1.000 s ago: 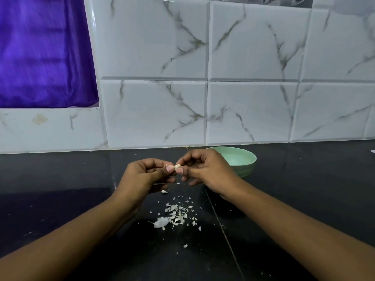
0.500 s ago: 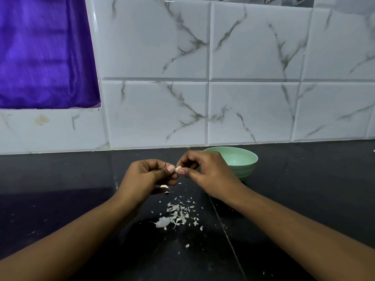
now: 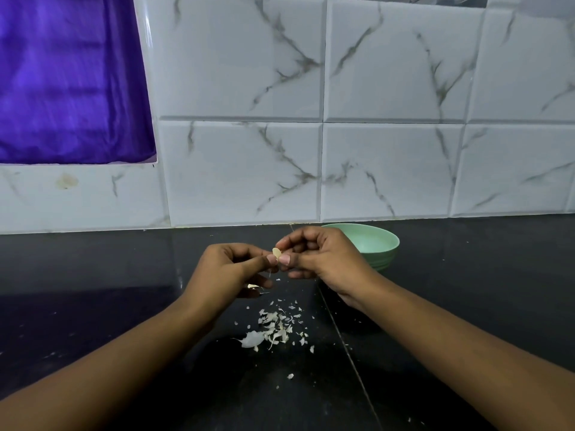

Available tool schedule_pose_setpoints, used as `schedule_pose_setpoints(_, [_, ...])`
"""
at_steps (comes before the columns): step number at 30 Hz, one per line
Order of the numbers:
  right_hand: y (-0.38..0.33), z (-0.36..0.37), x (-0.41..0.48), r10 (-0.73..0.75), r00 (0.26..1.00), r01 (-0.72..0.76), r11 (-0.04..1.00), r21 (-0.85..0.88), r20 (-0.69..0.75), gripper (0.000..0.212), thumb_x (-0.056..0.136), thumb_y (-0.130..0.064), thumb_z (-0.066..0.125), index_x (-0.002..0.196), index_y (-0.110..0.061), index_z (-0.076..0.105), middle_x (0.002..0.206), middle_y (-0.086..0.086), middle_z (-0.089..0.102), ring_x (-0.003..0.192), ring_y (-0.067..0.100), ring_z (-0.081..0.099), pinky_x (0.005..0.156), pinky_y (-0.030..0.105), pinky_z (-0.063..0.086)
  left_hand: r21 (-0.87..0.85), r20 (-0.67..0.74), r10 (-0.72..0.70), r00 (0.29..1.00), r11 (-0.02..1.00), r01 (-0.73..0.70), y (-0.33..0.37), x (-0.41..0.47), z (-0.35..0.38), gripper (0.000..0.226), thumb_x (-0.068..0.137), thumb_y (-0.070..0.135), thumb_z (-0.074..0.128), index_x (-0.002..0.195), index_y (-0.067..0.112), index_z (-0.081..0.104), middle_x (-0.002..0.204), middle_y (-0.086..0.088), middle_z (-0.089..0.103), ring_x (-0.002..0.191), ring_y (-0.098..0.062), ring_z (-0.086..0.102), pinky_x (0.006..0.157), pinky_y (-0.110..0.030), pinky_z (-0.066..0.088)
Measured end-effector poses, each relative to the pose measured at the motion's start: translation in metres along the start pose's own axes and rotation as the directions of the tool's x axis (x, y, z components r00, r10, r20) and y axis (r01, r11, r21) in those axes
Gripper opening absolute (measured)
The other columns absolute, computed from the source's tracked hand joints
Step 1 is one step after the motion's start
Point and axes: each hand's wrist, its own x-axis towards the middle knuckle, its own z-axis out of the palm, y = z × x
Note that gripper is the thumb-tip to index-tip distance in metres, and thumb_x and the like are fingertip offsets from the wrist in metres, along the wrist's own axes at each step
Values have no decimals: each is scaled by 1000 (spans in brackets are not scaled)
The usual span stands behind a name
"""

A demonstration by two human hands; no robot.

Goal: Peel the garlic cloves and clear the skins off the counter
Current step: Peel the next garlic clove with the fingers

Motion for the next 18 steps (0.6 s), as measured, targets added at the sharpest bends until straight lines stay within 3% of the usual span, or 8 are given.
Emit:
schedule_pose_setpoints(6, [0,2,-1,31,999,-35,995,99,40,19,79,6,68,92,-8,67,75,-2,68,71,11,69,60,21,56,-132,59,-117,991,984,124,2,0,0,9,86,14,64,81,10,70,76,-4,72,57,-15,66,48,-23,50])
schedule_pose_setpoints(18, [-1,5,-3,10,1000,-9,1000,-2,27,22,77,7,70,83,-13,64,78,4,66,66,8,63,55,20,54,-126,20,-107,994,986,108,2,0,3,19,88,21,62,75,12,72,76,-7,72,59,-15,67,50,-24,52])
